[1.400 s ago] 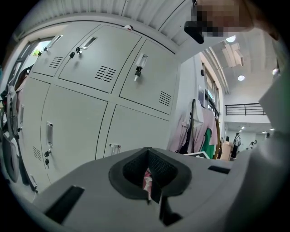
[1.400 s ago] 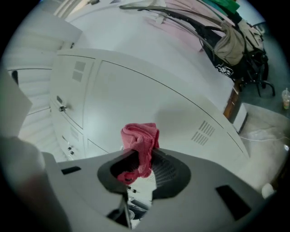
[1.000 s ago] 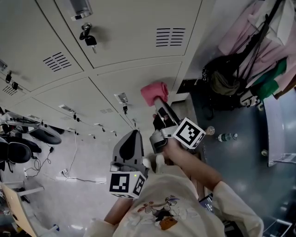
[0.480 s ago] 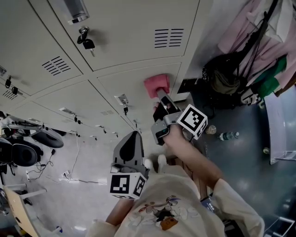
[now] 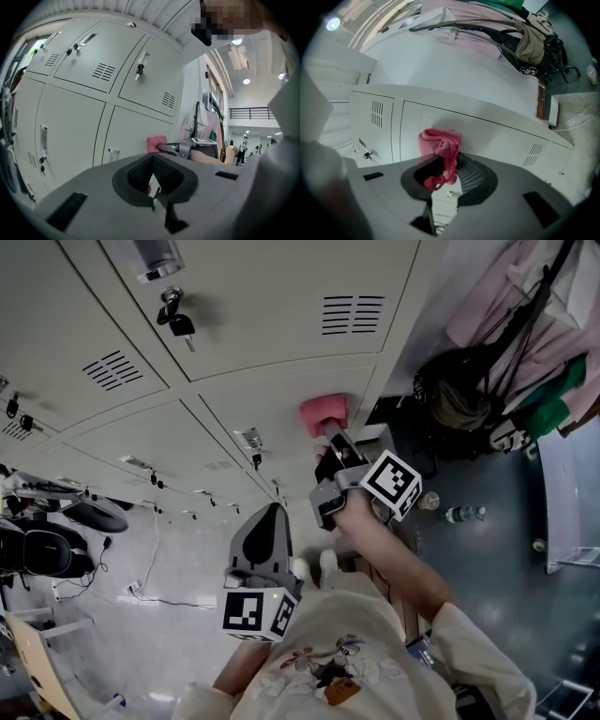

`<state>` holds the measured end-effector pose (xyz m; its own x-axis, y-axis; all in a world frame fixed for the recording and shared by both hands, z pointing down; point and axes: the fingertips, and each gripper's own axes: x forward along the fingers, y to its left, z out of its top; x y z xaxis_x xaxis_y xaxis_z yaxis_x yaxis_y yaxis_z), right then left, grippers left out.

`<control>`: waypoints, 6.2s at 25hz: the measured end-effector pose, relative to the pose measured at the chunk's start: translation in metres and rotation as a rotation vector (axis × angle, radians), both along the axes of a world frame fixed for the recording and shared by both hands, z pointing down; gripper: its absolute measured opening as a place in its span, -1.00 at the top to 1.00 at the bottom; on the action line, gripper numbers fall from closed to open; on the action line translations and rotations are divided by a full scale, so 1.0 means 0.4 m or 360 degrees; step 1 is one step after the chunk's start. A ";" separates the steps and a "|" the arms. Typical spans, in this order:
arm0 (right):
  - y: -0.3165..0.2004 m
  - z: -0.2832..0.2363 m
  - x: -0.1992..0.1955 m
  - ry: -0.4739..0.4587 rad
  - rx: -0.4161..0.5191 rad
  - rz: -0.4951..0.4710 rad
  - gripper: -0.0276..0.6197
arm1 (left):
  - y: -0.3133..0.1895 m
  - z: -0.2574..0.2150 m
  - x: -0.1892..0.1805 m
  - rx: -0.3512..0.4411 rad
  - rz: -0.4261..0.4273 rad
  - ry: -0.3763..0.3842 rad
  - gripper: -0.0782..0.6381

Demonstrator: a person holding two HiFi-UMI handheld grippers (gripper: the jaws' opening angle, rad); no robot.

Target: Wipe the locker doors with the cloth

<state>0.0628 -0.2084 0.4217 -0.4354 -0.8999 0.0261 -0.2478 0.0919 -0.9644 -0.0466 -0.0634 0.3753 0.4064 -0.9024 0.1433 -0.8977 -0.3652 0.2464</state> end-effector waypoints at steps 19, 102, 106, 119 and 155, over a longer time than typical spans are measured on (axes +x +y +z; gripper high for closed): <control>-0.004 0.196 0.006 0.0105 -0.0208 0.0042 0.65 | -0.011 0.014 -0.026 -0.0024 -0.0024 -0.0011 0.76; 0.000 -0.061 0.136 0.0167 0.0154 -0.0004 0.67 | -0.019 -0.007 0.037 0.0013 0.0033 0.0028 0.76; -0.009 -0.021 0.136 0.0185 0.0108 0.0004 0.67 | -0.022 0.000 0.035 0.0001 0.0031 0.0021 0.76; -0.014 0.146 0.123 0.0202 -0.0047 -0.0009 0.67 | -0.030 0.010 0.026 -0.0018 0.0015 0.0000 0.76; 0.170 0.202 -0.004 0.0521 -0.0081 -0.0631 0.67 | -0.051 0.043 -0.014 -0.0014 -0.0063 0.0026 0.77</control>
<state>0.0614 -0.1402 0.5026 -0.7044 -0.6614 0.2575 -0.4932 0.1952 -0.8477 -0.0523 -0.0840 0.3924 0.3727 -0.9166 0.1449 -0.9073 -0.3272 0.2641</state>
